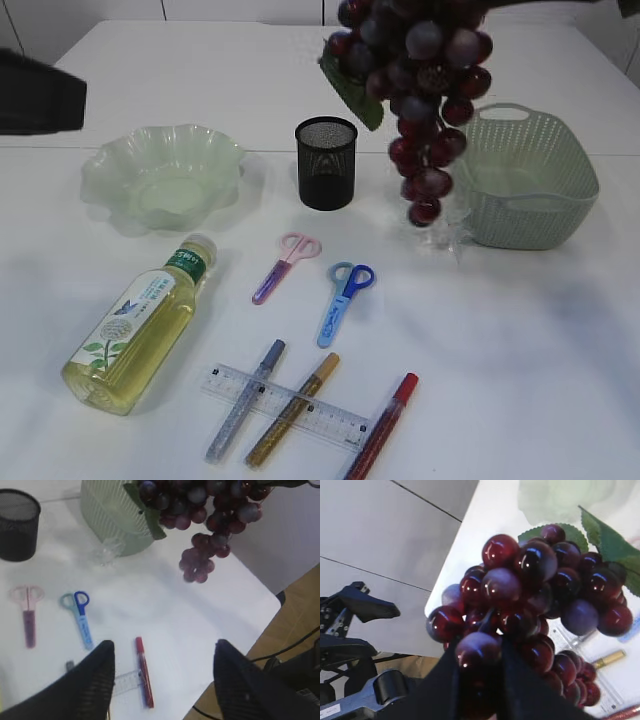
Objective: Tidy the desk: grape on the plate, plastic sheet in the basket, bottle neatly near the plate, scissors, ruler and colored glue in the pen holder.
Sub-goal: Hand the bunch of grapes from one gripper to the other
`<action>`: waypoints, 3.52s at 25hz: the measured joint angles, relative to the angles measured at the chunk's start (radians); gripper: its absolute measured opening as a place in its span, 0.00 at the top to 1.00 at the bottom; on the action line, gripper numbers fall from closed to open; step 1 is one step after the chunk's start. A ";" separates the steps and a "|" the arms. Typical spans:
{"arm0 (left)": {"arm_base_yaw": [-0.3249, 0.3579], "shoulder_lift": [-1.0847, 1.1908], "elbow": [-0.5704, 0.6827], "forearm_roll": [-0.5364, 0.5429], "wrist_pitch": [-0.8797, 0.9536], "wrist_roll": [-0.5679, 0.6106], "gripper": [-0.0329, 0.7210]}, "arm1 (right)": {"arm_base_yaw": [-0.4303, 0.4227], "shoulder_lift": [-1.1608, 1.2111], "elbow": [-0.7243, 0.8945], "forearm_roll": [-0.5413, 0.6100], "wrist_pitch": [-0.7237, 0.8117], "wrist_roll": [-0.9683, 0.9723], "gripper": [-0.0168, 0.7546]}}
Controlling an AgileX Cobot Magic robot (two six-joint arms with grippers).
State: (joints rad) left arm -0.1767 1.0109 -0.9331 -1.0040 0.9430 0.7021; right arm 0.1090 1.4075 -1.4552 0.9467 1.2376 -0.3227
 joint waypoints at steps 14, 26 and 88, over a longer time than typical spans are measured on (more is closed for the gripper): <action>-0.143 0.211 -0.008 -0.384 -0.073 0.470 0.28 | 0.000 0.000 -0.019 0.220 -0.023 -0.219 0.80; -0.303 0.420 -0.177 -0.562 -0.177 0.688 0.28 | 0.000 0.000 -0.019 0.312 -0.029 -0.328 0.80; -0.413 0.573 -0.330 -0.754 -0.203 0.746 0.84 | 0.000 0.027 -0.019 0.457 -0.068 -0.461 0.80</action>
State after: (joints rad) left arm -0.5893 1.5836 -1.2632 -1.7576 0.7403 1.4480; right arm 0.1090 1.4347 -1.4743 1.4033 1.1695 -0.7835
